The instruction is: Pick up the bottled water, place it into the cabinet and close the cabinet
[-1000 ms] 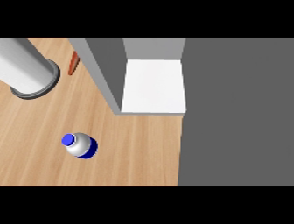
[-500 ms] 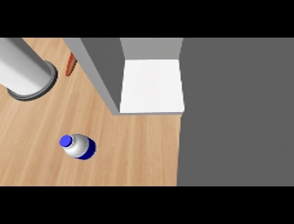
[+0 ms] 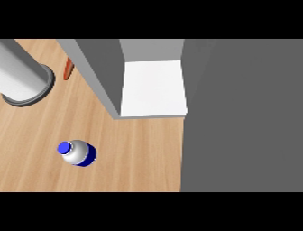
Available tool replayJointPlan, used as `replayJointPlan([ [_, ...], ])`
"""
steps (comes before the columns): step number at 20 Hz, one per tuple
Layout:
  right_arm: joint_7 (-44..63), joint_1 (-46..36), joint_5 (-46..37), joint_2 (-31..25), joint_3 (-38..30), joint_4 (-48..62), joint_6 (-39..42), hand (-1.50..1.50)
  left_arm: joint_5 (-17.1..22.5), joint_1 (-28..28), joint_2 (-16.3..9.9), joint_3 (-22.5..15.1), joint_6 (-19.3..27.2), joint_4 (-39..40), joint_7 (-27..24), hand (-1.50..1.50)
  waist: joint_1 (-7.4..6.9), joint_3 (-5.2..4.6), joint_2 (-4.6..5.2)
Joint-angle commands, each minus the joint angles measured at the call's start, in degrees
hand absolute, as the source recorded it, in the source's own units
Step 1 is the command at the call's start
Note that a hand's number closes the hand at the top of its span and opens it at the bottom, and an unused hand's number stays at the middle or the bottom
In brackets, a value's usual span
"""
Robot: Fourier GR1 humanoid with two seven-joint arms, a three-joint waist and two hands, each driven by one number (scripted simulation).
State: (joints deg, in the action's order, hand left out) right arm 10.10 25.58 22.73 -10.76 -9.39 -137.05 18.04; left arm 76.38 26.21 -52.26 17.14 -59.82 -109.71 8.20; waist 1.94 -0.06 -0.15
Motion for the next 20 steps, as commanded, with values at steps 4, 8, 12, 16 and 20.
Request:
replayJointPlan([
  [4, 2.37, 6.09, 11.55, 0.95, -1.64, -10.02, 1.04, -1.5, -13.02, -8.94, 8.98, -4.45, 0.89, 4.74, 3.18, -1.5, 0.67, -0.04, -0.06],
  [8, 2.14, 3.68, 11.94, 0.34, -1.46, -8.36, 1.29, -1.5, -18.63, -19.07, 12.46, -7.79, 3.32, 11.91, 4.29, -1.5, 1.96, -0.11, 0.37],
  [12, -0.21, 5.51, 12.53, 0.58, -3.91, -7.36, 2.64, -1.5, -30.07, -21.09, 21.03, -6.96, -0.77, 13.12, 2.89, -1.5, 0.39, -0.07, -0.07],
  [16, -0.89, 8.88, 11.0, 2.58, -1.13, -7.97, 3.98, -1.5, -36.13, -25.47, 24.99, -7.02, -3.23, 18.02, 1.0, -1.5, 0.17, -0.06, -0.04],
  [20, -2.16, 11.03, 13.56, 1.38, -3.66, -8.62, 5.94, -1.5, -45.21, -29.4, 30.33, -6.62, -4.09, 24.26, -1.53, -1.5, 0.88, -0.14, 0.02],
])
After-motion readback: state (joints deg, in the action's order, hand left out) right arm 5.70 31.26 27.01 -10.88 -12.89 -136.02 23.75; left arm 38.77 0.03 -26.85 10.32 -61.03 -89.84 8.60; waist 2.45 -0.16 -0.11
